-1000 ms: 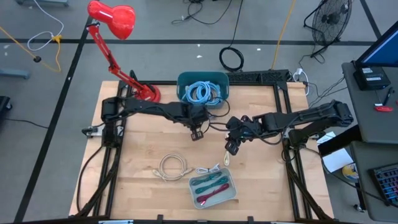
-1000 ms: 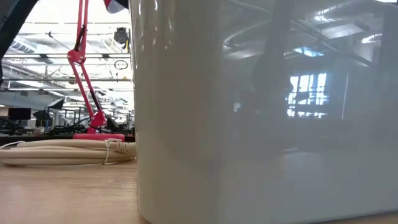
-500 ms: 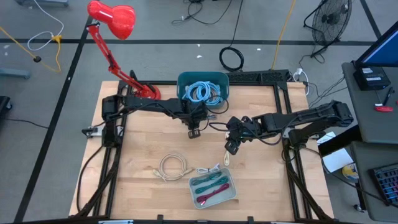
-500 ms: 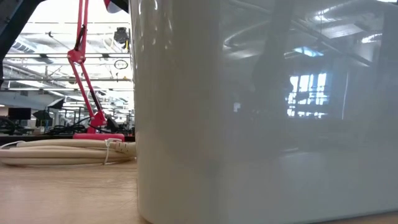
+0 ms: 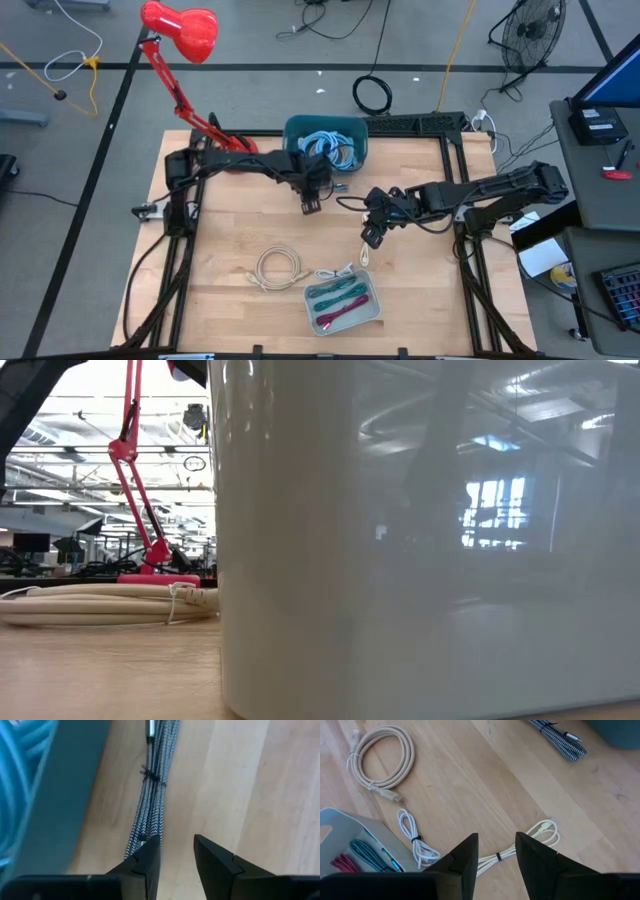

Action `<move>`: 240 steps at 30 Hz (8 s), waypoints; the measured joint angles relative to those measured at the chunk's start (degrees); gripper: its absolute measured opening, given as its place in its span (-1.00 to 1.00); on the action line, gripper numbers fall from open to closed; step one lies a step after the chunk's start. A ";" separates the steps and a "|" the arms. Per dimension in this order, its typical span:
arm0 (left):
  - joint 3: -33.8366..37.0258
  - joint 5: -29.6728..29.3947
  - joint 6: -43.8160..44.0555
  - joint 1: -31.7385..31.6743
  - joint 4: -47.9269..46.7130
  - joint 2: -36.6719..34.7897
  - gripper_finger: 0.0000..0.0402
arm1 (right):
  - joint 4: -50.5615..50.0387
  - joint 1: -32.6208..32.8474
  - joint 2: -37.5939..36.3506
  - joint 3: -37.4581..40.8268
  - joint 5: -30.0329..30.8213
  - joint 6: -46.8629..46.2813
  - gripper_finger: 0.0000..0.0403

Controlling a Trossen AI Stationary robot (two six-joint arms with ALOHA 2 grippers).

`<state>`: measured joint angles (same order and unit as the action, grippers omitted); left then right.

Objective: Pick & Place USB Port
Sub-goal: Put the black white charger cable into the gray bin

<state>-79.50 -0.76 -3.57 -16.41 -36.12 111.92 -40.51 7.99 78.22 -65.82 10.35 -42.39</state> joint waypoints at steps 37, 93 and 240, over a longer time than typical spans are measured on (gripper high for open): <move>-15.54 -15.30 67.70 8.84 -14.90 -0.15 -0.39 | 3.61 -0.13 0.00 0.00 0.04 1.05 -0.40; -3.91 -7.83 54.20 1.23 -7.22 4.53 0.08 | 5.60 1.62 0.00 0.02 -0.16 0.61 -0.40; -3.93 -8.65 40.05 16.54 -0.42 -41.31 -1.00 | 84.02 -10.05 8.28 0.07 4.63 0.11 0.17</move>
<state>-83.44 -9.41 36.48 0.13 -36.54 70.61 43.51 -2.06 86.50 -65.76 14.98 -42.28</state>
